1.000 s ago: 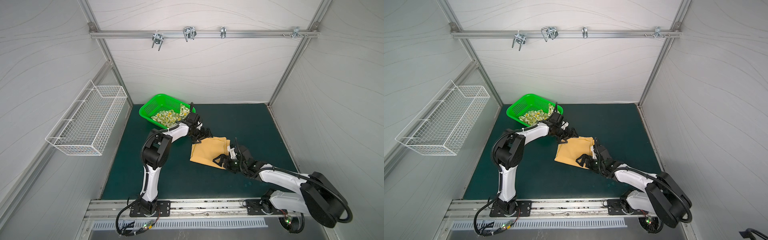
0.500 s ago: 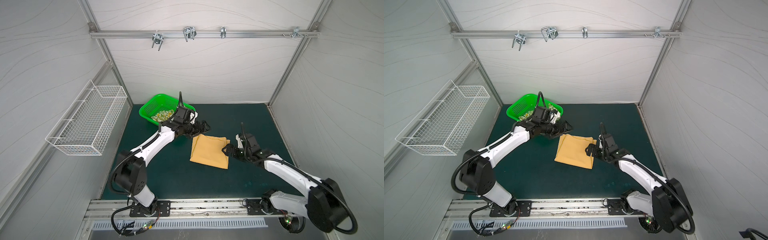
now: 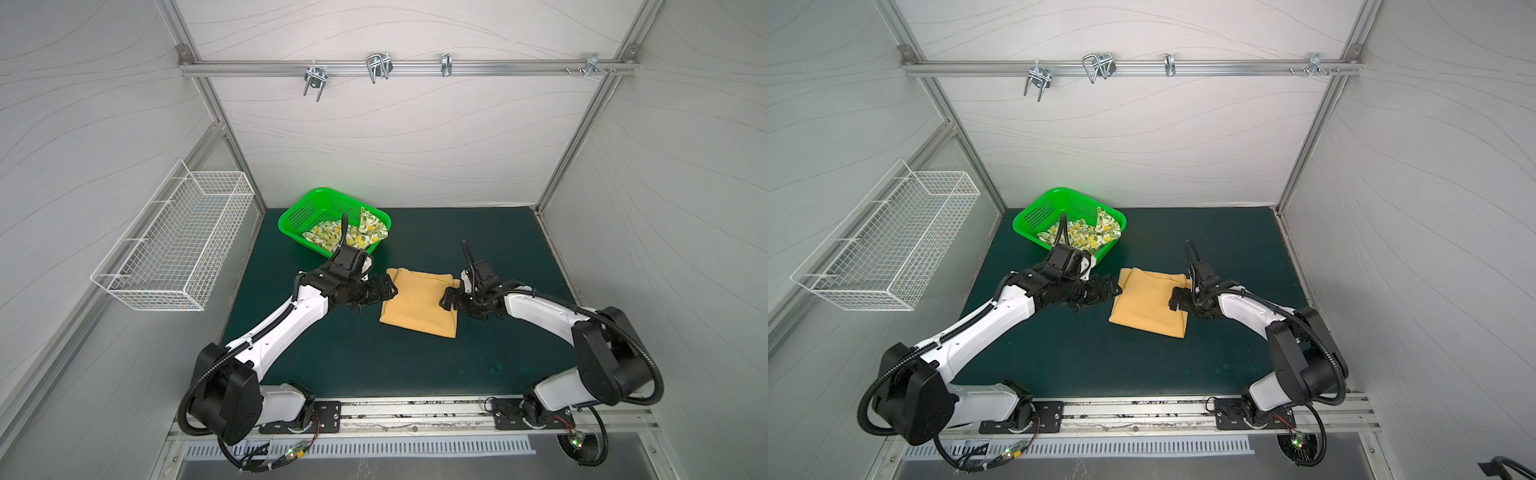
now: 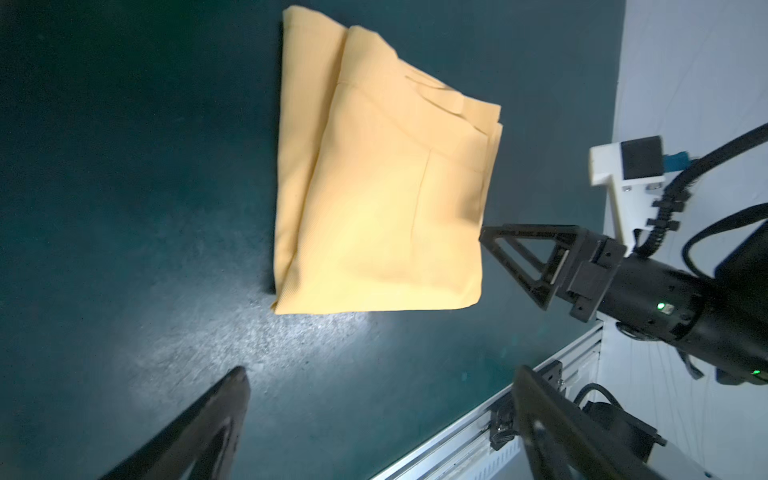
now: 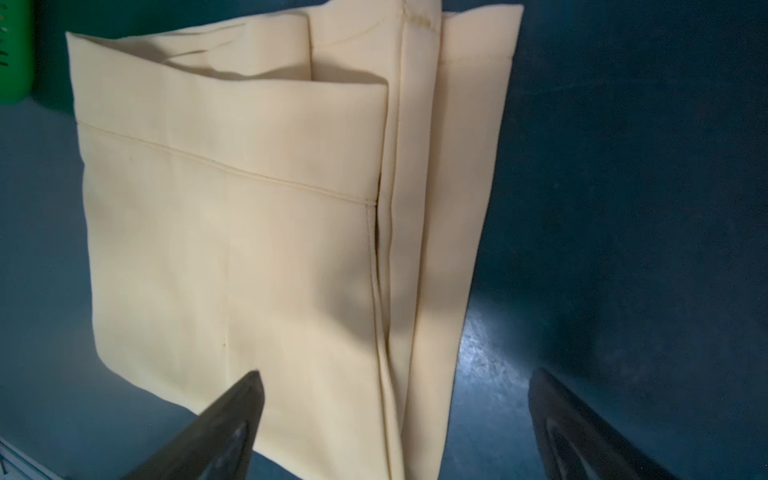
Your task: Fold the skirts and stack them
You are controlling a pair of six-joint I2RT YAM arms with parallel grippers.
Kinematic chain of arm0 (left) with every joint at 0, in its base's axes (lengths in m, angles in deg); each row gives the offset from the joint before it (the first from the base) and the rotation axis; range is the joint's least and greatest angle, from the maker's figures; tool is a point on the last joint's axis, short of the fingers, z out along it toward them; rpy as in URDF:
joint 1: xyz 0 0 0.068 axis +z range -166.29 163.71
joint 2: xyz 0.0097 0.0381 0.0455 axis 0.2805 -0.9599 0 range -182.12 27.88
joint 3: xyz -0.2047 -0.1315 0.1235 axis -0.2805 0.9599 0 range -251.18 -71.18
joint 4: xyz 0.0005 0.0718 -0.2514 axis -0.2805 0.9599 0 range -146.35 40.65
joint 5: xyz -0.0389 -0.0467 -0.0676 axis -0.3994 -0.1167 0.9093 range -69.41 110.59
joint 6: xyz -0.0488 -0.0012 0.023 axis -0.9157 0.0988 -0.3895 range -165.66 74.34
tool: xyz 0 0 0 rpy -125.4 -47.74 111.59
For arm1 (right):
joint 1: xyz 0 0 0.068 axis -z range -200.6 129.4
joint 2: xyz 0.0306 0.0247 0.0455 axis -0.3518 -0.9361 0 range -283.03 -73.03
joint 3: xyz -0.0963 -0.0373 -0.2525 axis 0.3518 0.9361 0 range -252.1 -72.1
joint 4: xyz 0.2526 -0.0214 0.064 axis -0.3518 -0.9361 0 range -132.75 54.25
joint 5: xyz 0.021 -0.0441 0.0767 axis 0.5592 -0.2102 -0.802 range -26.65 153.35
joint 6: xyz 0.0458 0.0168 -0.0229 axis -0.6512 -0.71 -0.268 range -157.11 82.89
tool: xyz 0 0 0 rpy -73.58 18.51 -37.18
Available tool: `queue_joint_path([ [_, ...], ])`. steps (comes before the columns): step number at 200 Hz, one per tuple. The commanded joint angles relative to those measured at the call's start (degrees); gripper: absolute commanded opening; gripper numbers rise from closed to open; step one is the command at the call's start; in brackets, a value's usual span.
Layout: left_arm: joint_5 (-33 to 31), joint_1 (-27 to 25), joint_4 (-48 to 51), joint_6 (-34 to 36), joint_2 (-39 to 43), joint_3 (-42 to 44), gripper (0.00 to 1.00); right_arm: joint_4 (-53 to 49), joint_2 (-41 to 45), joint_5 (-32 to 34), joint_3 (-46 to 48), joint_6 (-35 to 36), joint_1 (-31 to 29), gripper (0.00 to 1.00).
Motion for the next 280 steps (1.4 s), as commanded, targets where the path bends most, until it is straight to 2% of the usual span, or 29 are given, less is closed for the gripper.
queue_joint_path([
  [1, -2.9, 0.04, 0.08, 0.72, 3.43, 0.15, 0.99, -1.65, -2.49, 1.2, -1.37, 0.86, -0.38, 0.98],
  [33, -4.31, 0.55, 1.37, 1.11, 4.75, 1.38, 0.99, -1.23, -6.25, 0.35, -2.75, 0.76, -0.46, 0.97],
  [69, -4.16, 1.0, 1.5, 1.08, 4.93, 2.58, 0.99, 0.03, -11.7, -1.02, -5.19, -0.18, -2.15, 0.9],
  [97, -3.8, 1.1, 0.92, 0.64, 5.19, 3.55, 0.99, 0.55, -15.02, -1.46, -6.48, -0.99, -3.49, 0.74],
  [103, -3.71, 1.1, 0.79, 0.63, 5.28, 3.74, 0.99, 0.71, -15.58, -1.39, -6.5, -1.27, -3.47, 0.68],
  [125, -3.83, 1.19, 0.39, 0.89, 5.46, 4.6, 0.99, 0.88, -16.96, -1.45, -6.87, -1.79, -3.26, 0.37],
  [140, -3.96, 1.27, -0.07, 1.07, 5.2, 5.22, 0.99, 0.19, -17.31, -1.0, -7.61, -1.58, -2.81, 0.23],
  [180, -4.04, 1.45, -2.15, 1.43, 3.83, 6.52, 0.99, -6.39, -16.88, 3.14, -13.95, 3.58, -0.32, 0.02],
  [232, -4.27, 1.45, -5.81, 0.57, 2.0, 6.9, 0.99, -19.19, -19.97, 9.67, -29.03, 15.25, 6.96, 0.0],
  [280, -1.95, 1.45, -9.91, -0.1, -1.92, 6.48, 0.98, -25.34, -26.56, 17.04, -42.18, 22.52, 15.49, 0.0],
])
